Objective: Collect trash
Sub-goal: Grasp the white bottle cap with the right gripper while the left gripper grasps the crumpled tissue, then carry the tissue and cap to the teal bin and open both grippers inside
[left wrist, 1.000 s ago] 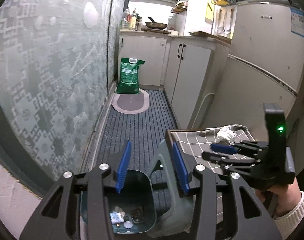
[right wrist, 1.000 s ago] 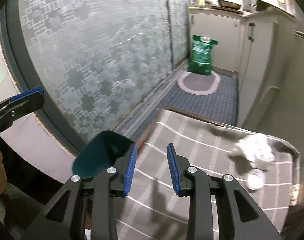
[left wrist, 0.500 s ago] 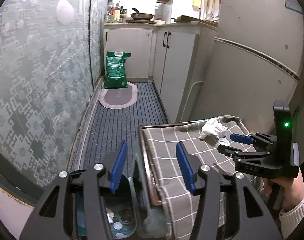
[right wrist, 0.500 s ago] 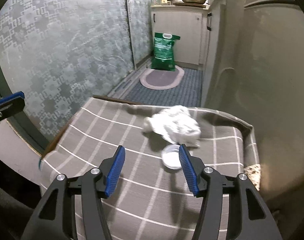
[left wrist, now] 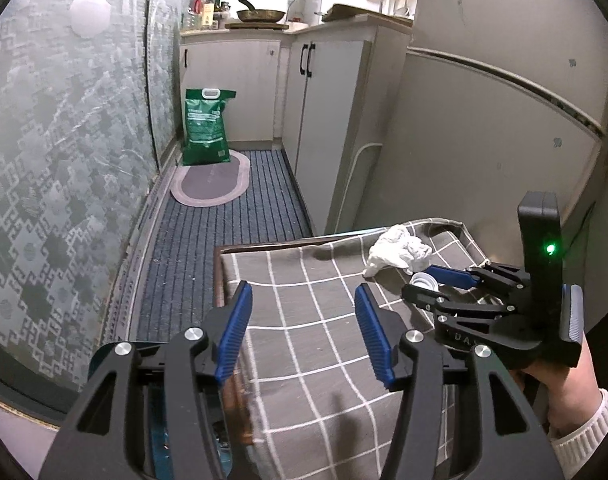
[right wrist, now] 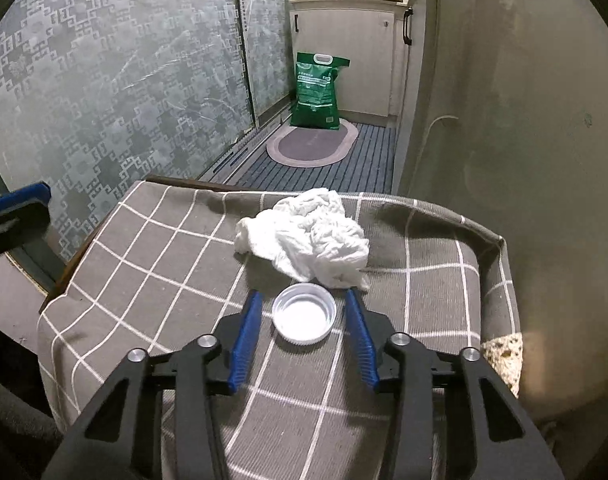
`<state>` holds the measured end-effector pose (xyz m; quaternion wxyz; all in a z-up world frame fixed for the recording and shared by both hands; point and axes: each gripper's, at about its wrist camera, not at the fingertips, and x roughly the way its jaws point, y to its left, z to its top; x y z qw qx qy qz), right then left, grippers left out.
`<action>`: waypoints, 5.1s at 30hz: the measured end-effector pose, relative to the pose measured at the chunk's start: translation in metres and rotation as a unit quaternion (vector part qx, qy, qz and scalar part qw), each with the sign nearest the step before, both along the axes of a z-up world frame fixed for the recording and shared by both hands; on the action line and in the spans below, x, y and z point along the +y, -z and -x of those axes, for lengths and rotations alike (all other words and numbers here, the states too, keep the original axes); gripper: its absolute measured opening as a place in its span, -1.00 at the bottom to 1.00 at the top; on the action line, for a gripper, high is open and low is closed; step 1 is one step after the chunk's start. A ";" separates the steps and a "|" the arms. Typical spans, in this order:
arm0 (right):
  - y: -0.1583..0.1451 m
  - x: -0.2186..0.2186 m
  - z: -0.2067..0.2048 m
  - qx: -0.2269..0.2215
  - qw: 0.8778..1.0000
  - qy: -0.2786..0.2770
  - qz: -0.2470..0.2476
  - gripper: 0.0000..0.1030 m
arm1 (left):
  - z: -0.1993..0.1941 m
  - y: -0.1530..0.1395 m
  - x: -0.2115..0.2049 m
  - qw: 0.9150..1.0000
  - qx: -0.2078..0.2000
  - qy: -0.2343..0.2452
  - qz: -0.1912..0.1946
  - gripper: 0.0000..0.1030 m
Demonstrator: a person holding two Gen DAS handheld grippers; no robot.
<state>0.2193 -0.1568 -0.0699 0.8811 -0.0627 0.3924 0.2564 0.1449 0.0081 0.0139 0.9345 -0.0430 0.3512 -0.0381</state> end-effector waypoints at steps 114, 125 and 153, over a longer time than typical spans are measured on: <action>-0.044 0.265 0.089 0.016 0.982 -0.188 0.003 -0.42 | 0.078 0.136 0.217 0.976 0.198 -0.089 0.013 -0.48; -0.020 0.283 0.085 0.049 0.981 -0.184 0.020 -0.42 | 0.097 0.106 0.221 0.983 0.158 -0.095 -0.011 -0.23; 0.065 0.303 0.097 0.118 0.964 -0.214 0.105 -0.21 | 0.136 0.003 0.215 0.992 0.025 -0.118 -0.024 -0.65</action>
